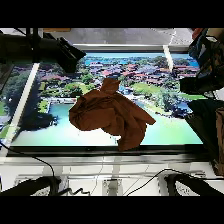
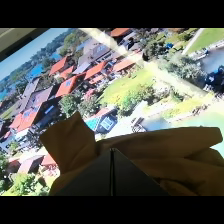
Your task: Fold the clothes and pants, and hang the long-sleeved shirts on hangers.
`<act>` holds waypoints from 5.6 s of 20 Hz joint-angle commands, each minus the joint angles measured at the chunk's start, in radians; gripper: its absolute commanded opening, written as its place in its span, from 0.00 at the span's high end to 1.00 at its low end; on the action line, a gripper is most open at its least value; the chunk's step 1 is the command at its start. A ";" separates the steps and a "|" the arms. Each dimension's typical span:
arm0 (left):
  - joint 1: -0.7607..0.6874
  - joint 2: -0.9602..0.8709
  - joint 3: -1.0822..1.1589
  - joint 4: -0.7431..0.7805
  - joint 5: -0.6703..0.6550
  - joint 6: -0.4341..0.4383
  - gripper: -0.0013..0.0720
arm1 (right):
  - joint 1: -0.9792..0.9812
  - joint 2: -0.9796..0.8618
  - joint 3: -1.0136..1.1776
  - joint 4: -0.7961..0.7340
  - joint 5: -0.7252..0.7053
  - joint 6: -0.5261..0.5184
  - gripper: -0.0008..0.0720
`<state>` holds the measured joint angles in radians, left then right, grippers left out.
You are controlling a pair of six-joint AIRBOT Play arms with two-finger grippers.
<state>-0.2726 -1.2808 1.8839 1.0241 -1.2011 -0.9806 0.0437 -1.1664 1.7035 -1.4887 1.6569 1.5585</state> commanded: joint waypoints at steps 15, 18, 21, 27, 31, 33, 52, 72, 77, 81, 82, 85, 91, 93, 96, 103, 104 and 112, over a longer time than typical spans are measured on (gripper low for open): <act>0.000 -0.002 0.000 -0.008 0.004 0.000 0.96 | 0.001 0.001 0.000 -0.003 -0.109 0.000 0.97; 0.000 -0.004 0.000 -0.014 0.016 -0.028 0.96 | 0.000 0.001 0.002 -0.037 -0.117 -0.012 0.97; 0.000 -0.016 -0.001 0.088 -0.026 -0.121 0.96 | 0.000 -0.003 0.001 -0.108 -0.126 -0.101 0.97; 0.168 -0.035 -0.206 0.314 -0.166 -0.142 0.95 | -0.088 -0.006 -0.083 -0.129 -0.113 -0.272 0.97; 0.365 -0.035 -0.470 0.139 -0.164 -0.138 0.35 | -0.171 -0.006 -0.243 -0.089 -0.143 -0.278 0.97; 0.429 -0.037 -0.594 0.119 -0.134 -0.129 0.16 | -0.181 -0.006 -0.316 -0.076 -0.179 -0.278 0.97; 0.261 -0.309 -0.810 0.081 0.345 0.053 0.61 | -0.181 -0.006 -0.399 -0.030 -0.262 -0.277 0.97; 0.314 0.288 -0.674 0.146 0.345 0.038 0.96 | -0.241 -0.008 -1.114 0.831 -0.198 -0.570 0.64; 0.316 0.281 -0.688 0.146 0.343 0.038 0.96 | -0.058 -0.008 -1.225 0.859 -0.302 -0.448 0.37; 0.316 0.281 -0.698 0.146 0.342 0.038 0.96 | 0.198 -0.008 -1.226 0.857 -0.512 -0.227 0.38; 0.316 0.281 -0.698 0.146 0.341 0.038 0.96 | 0.250 -0.008 -1.226 0.856 -0.546 -0.175 0.38; 0.316 0.281 -0.698 0.145 0.341 0.038 0.96 | 0.368 -0.008 -1.226 0.860 -0.636 -0.035 0.38; 0.316 0.281 -0.698 0.142 0.341 0.037 0.96 | 0.437 -0.013 -1.226 0.866 -0.793 0.231 0.38; 0.316 0.281 -0.698 0.142 0.341 0.018 0.96 | 0.441 -0.039 -1.226 0.872 -0.790 0.253 0.38; 0.316 0.281 -0.698 0.142 0.341 -0.008 0.96 | 0.470 -0.108 -1.226 0.917 -0.797 0.266 0.38; 0.316 0.281 -0.698 0.142 0.341 -0.007 0.96 | 0.550 -0.166 -1.225 1.049 -0.916 0.246 0.77; 0.316 0.281 -0.698 0.142 0.341 -0.007 0.96 | 0.549 -0.165 -1.225 1.048 -0.935 0.217 0.84; 0.316 0.283 -0.698 0.143 0.349 -0.032 0.96 | 0.541 -0.079 -1.009 0.842 -0.926 -0.006 0.97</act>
<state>0.0422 -1.0000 1.1862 1.1664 -0.8589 -0.9886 0.5903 -1.2873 0.6018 -0.5228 0.7284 1.6115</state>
